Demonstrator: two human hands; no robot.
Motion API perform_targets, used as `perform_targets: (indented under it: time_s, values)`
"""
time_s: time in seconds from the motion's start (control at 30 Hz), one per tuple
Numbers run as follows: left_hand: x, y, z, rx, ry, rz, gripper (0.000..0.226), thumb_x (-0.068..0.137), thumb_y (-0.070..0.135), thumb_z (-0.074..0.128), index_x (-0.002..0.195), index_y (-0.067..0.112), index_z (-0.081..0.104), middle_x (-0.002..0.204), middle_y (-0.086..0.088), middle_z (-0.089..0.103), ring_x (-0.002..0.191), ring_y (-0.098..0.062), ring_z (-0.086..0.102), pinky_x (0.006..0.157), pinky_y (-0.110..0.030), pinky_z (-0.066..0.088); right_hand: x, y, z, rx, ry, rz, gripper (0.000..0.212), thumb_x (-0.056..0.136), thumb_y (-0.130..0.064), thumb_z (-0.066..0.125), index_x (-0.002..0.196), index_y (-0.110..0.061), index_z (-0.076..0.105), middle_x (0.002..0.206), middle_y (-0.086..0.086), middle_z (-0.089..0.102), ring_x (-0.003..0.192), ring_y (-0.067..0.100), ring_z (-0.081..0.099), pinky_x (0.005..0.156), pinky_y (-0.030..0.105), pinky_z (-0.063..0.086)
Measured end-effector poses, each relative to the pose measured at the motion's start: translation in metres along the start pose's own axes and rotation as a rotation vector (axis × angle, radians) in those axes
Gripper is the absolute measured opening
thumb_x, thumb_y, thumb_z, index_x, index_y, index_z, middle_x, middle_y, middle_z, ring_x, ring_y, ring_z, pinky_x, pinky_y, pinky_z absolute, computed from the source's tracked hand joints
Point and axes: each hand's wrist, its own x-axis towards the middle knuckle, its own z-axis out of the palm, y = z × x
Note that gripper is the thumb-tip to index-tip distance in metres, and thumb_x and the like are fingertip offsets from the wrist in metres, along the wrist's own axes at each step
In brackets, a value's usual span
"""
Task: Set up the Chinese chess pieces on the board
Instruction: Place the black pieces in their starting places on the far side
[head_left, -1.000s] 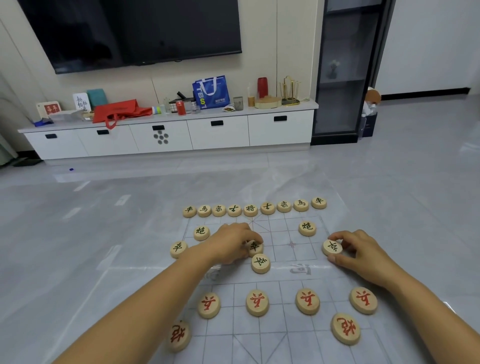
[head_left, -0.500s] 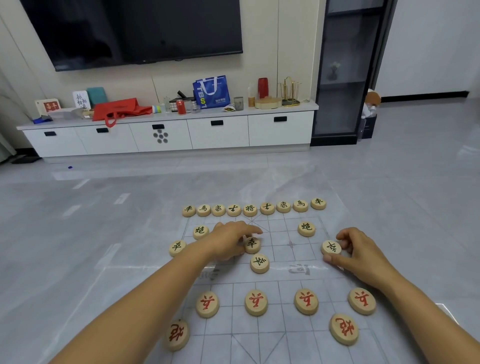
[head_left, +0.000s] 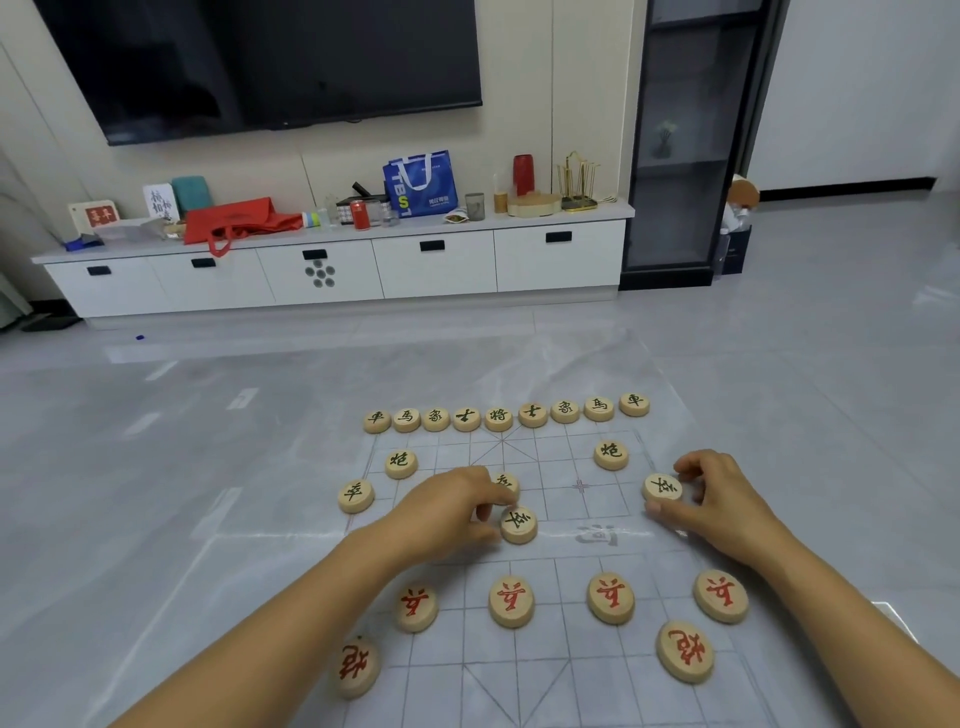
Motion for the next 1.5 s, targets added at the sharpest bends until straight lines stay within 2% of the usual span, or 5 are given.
perform_targets:
  time_s: [0.3,0.57,0.77,1.17,1.5]
  values:
    - [0.023,0.030,0.011,0.043,0.064,-0.081,0.034,0.082,0.036,0.063,0.111,0.017,0.057,0.104,-0.001,0.056,0.087,-0.016,0.047,0.070,-0.026,0.036,-0.003,0.003,-0.009,0.038,-0.101,-0.034,0.047,0.082,-0.022,0.065,0.125,-0.019,0.046,0.118,0.001,0.039,0.098,0.015,0.047,0.081,0.020,0.037]
    - [0.035,0.024,0.004,0.051,-0.048,-0.039,0.049,0.079,0.036,0.068,0.125,0.027,0.053,0.115,0.001,0.051,0.107,-0.018,0.039,0.083,-0.026,0.029,-0.001,-0.001,-0.001,-0.050,0.007,-0.027,0.033,0.077,-0.030,0.070,0.098,-0.018,0.047,0.107,0.001,0.041,0.083,0.012,0.047,0.072,0.022,0.039]
    - [0.049,0.032,0.010,-0.031,0.028,-0.110,0.039,0.077,0.040,0.068,0.111,0.022,0.060,0.108,0.001,0.056,0.106,-0.019,0.042,0.084,-0.027,0.029,-0.001,0.004,-0.009,0.017,-0.077,-0.018,0.055,0.082,-0.021,0.065,0.131,-0.017,0.041,0.119,-0.001,0.033,0.094,0.014,0.046,0.085,0.023,0.037]
    - [0.070,0.047,0.018,0.001,0.099,-0.264,0.056,0.070,0.052,0.070,0.112,0.019,0.054,0.110,-0.003,0.058,0.107,-0.021,0.045,0.091,-0.034,0.032,0.003,0.006,-0.003,-0.033,0.033,-0.059,0.029,0.083,-0.027,0.064,0.108,-0.017,0.053,0.109,0.000,0.041,0.077,0.008,0.048,0.073,0.022,0.038]
    - [0.079,0.045,0.016,-0.155,-0.002,-0.249,0.049,0.085,0.027,0.063,0.131,0.028,0.047,0.119,-0.004,0.056,0.117,-0.025,0.044,0.099,-0.036,0.029,0.005,0.009,0.000,-0.024,0.066,-0.056,0.034,0.080,-0.029,0.067,0.108,-0.016,0.054,0.109,0.002,0.044,0.075,0.008,0.050,0.063,0.015,0.038]
